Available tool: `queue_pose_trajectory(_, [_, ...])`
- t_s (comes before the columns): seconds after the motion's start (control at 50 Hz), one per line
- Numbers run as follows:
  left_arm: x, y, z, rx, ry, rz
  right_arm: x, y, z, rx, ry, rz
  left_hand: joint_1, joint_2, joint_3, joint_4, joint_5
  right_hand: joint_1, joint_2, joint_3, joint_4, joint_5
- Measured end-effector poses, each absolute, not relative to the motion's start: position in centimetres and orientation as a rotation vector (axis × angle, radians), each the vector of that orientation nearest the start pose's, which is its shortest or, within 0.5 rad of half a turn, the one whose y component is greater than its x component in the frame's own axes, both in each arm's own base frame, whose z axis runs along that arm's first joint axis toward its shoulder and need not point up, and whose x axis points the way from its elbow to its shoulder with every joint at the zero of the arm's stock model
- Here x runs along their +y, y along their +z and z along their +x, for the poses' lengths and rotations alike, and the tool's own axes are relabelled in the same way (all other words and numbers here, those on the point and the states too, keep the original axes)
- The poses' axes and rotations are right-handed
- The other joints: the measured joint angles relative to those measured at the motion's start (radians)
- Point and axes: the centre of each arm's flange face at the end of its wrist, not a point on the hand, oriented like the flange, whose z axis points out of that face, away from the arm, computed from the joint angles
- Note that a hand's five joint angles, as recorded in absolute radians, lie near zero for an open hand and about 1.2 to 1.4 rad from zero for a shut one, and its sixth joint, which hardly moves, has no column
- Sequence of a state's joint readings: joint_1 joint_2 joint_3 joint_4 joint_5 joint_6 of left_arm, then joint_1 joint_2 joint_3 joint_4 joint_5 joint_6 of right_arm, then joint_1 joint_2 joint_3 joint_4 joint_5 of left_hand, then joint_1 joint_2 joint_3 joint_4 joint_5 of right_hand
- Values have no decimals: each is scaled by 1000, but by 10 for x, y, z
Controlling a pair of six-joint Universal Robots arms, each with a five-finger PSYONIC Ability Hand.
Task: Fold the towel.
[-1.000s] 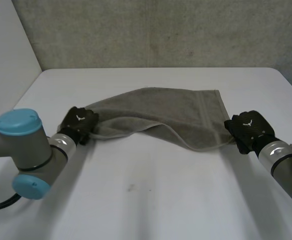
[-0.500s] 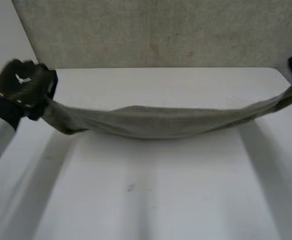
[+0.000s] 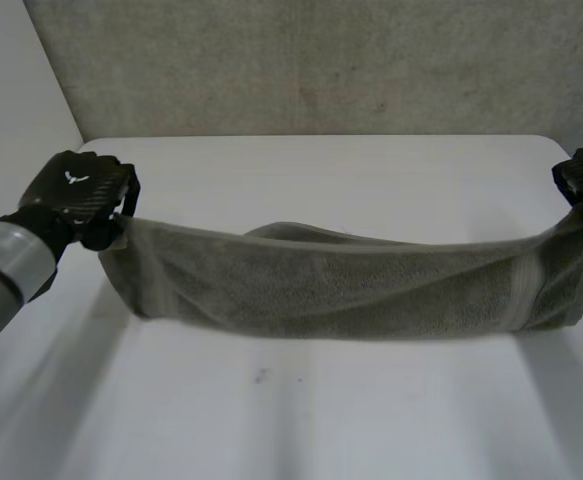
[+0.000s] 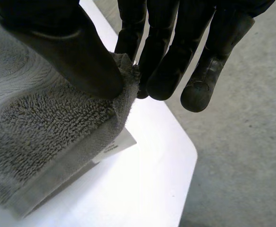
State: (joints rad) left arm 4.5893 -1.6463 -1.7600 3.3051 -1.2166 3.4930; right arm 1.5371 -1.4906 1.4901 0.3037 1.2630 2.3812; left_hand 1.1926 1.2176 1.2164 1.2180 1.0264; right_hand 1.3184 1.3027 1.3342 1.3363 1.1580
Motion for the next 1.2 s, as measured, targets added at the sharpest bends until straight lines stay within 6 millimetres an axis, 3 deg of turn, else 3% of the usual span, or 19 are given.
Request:
queue_pose_trajectory(0.12, [-314, 242, -214, 2206, -2207, 960, -324, 281, 174, 2356, -1984, -1278, 0, 0, 0, 0, 1, 0, 0, 0, 0, 0])
queue_pose_trajectory(0.22, [-341, 257, -235, 2109, -2295, 963, -348, 292, 199, 2290, -2089, -1267, 0, 0, 1, 0, 3, 0, 0, 0, 0, 0])
queue_pose_trajectory(0.36, [-372, 306, -259, 1875, -2495, 907, -381, 337, 228, 2079, -2422, -1132, 0, 0, 1, 0, 4, 0, 0, 0, 0, 0])
queue_pose_trajectory(0.44, [-384, 360, -269, 1642, -2709, 811, -395, 389, 234, 1836, -2729, -913, 0, 0, 1, 0, 4, 0, 0, 0, 0, 0])
queue_pose_trajectory(0.52, [-388, 401, -270, 1474, -2871, 698, -396, 427, 232, 1649, -2914, -720, 0, 1, 1, 0, 4, 0, 0, 0, 0, 0])
queue_pose_trajectory(0.6, [-389, 427, -266, 1370, -3009, 563, -393, 451, 228, 1529, -3005, -586, 0, 1, 1, 0, 4, 0, 0, 0, 0, 0])
queue_pose_trajectory(0.66, [-390, 432, -264, 1362, -3067, 497, -392, 452, 226, 1531, -3001, -560, 0, 1, 1, 0, 4, 0, 0, 0, 0, 0])
queue_pose_trajectory(0.72, [-396, 418, -262, 1439, -3063, 472, -393, 434, 227, 1636, -2917, -624, 0, 1, 1, 0, 4, 0, 0, 0, 0, 0])
queue_pose_trajectory(0.78, [-402, 391, -261, 1568, -3010, 486, -394, 404, 230, 1787, -2761, -746, 0, 1, 1, 0, 4, 0, 0, 0, 0, 0])
queue_pose_trajectory(0.94, [-396, 269, -253, 2072, -2690, 738, -379, 288, 237, 2139, -2186, -1099, 0, 1, 1, 0, 4, 0, 0, 0, 0, 0])
queue_pose_trajectory(1.04, [-379, 211, -238, 2257, -2475, 865, -364, 235, 233, 2231, -1988, -1257, 0, 1, 1, 0, 4, 0, 0, 0, 0, 0])
queue_pose_trajectory(1.1, [-369, 187, -229, 2305, -2363, 921, -355, 211, 228, 2267, -1925, -1340, 0, 1, 1, 0, 4, 0, 0, 0, 0, 0])
queue_pose_trajectory(1.2, [-353, 170, -213, 2302, -2226, 984, -343, 202, 214, 2301, -1909, -1389, 0, 1, 1, 0, 4, 0, 0, 0, 0, 0])
